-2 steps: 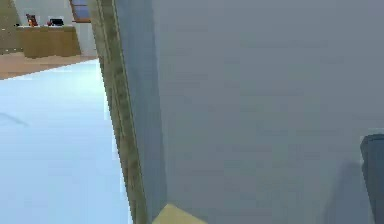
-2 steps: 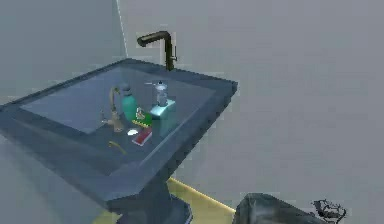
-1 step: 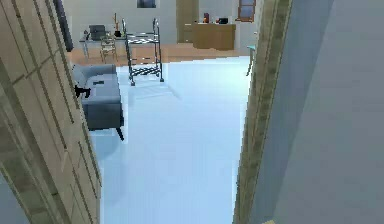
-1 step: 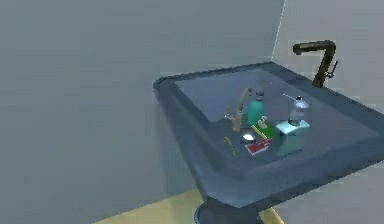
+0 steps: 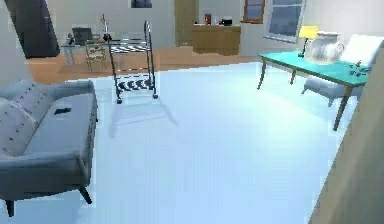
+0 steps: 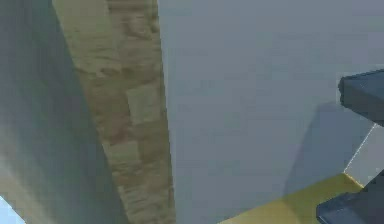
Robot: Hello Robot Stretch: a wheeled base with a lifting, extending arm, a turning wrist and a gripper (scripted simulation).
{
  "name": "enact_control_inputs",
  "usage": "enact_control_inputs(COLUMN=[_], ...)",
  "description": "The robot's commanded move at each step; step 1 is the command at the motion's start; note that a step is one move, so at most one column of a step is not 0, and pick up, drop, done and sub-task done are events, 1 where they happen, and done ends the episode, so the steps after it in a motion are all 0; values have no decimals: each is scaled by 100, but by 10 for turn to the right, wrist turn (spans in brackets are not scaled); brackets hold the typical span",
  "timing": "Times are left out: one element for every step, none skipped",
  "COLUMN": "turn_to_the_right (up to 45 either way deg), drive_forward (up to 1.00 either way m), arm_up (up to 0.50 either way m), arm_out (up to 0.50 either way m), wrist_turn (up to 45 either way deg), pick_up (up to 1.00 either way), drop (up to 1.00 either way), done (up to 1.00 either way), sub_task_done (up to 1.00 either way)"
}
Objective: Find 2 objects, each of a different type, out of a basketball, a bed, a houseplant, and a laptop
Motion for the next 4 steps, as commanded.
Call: enact_control_inputs(turn_to_the_right=[-360,0,360,0], drive_forward=[0,5,0,100], arm_up=[0,0,0,0], arm_out=[0,0,0,0], wrist_turn=[0,0,0,0], pick_up=[0,0,0,0], drop=[0,0,0,0], done=[0,0,0,0], sub_task_done=[0,0,0,0])
